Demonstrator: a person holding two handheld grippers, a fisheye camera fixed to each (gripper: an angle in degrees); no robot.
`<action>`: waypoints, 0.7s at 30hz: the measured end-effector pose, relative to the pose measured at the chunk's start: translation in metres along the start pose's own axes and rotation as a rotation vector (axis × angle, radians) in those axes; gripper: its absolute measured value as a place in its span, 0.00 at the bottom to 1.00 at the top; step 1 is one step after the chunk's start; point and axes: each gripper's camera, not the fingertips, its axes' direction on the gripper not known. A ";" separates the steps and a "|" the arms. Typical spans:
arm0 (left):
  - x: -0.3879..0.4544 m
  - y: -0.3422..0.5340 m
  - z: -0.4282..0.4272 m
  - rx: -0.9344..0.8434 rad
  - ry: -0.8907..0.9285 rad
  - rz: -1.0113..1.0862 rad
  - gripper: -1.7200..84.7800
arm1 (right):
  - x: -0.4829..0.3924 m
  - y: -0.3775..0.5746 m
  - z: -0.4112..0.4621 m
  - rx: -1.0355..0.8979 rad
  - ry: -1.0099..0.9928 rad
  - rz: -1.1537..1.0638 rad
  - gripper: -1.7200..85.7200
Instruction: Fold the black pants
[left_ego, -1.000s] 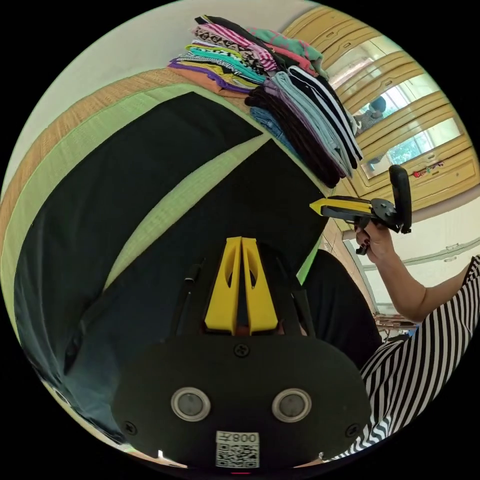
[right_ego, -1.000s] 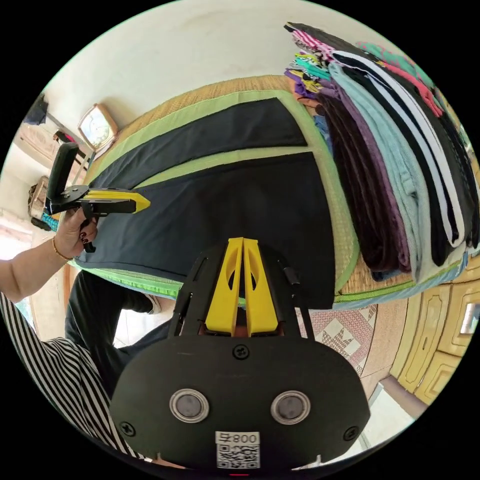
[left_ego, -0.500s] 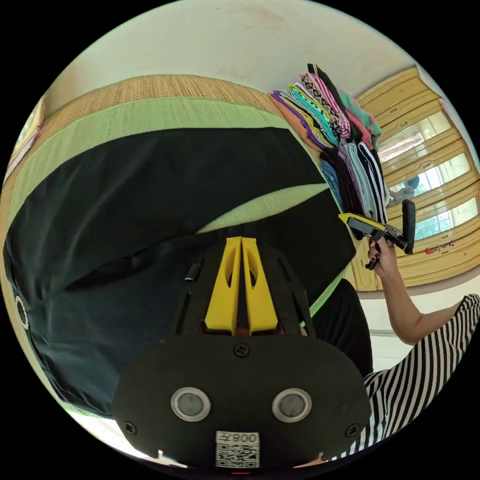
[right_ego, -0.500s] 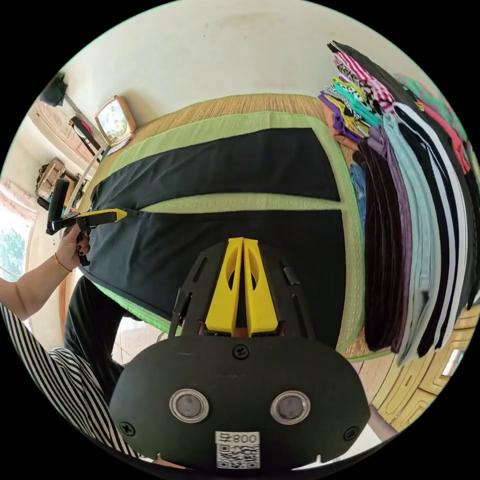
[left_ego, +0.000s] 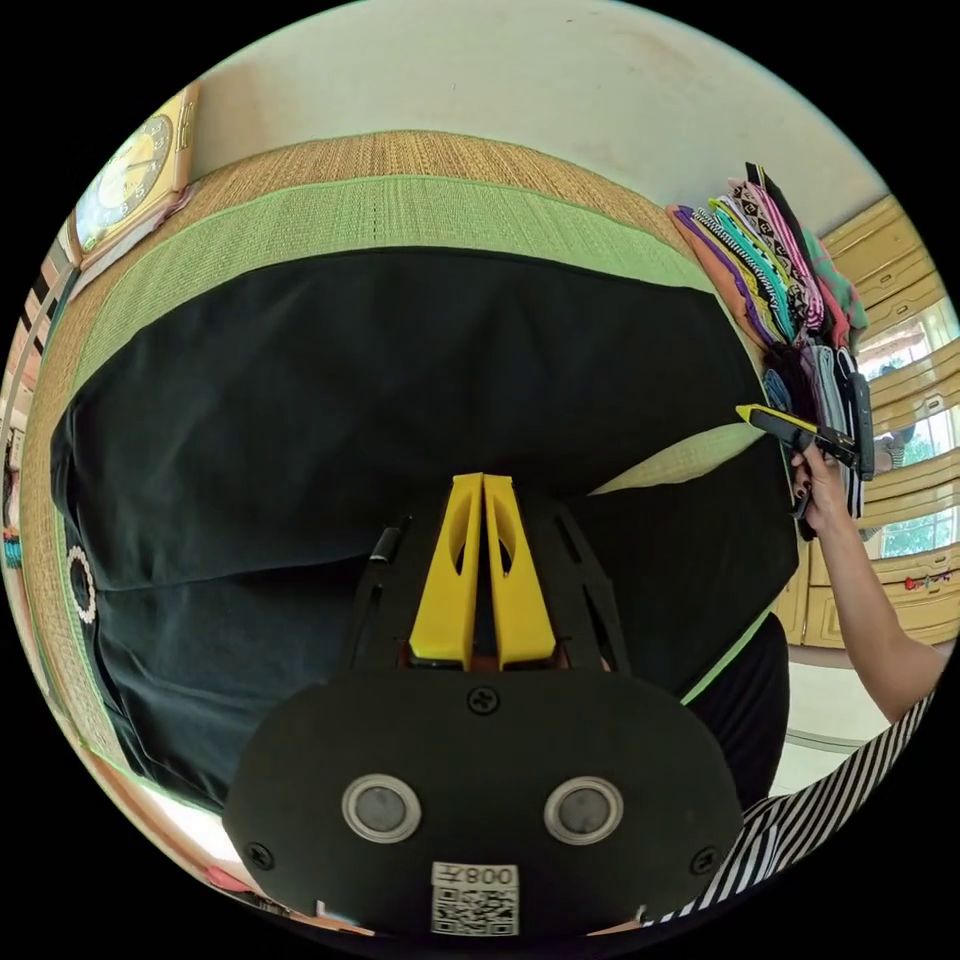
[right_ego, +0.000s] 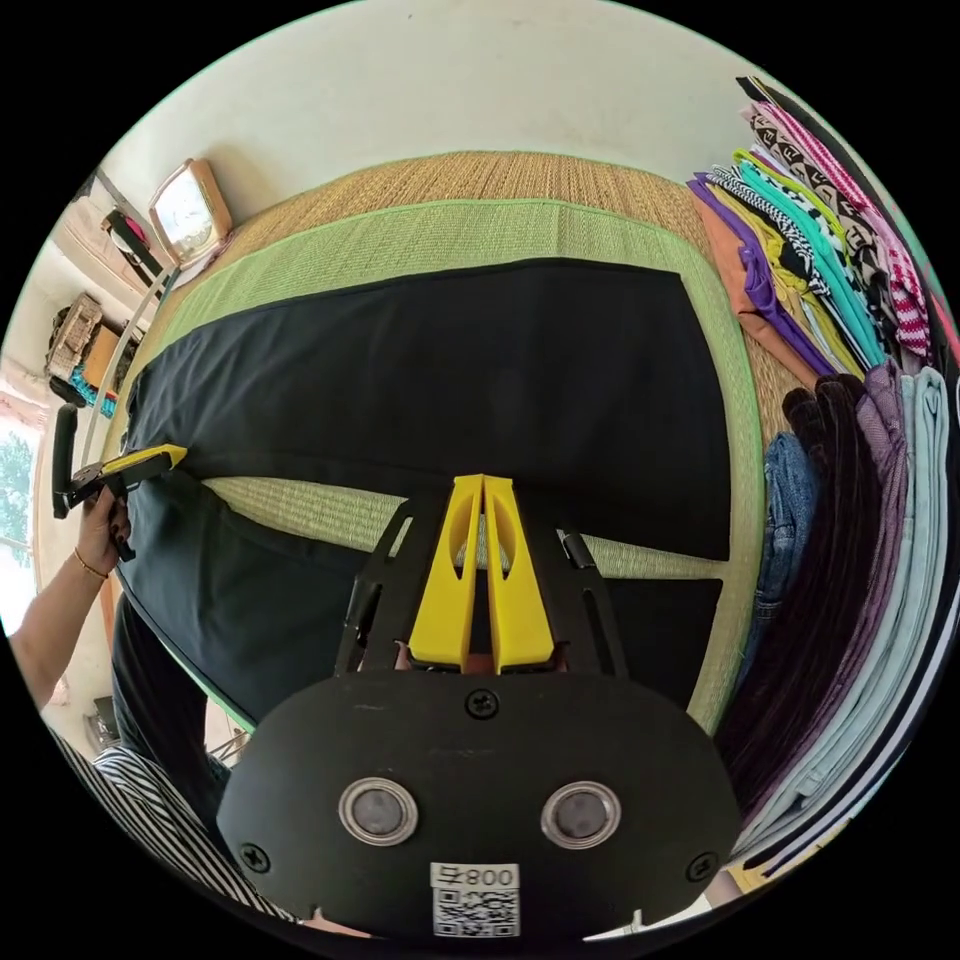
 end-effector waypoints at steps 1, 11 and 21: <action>-0.009 0.006 -0.008 0.025 0.031 -0.012 0.02 | -0.004 -0.004 -0.003 0.016 0.019 0.001 0.02; -0.096 0.123 -0.075 0.037 -0.025 -0.101 0.02 | -0.134 0.040 0.006 -0.002 -0.271 -0.261 0.02; -0.187 0.209 -0.097 -0.050 -0.142 -0.196 0.02 | -0.262 0.055 0.076 -0.179 -0.162 -0.438 0.02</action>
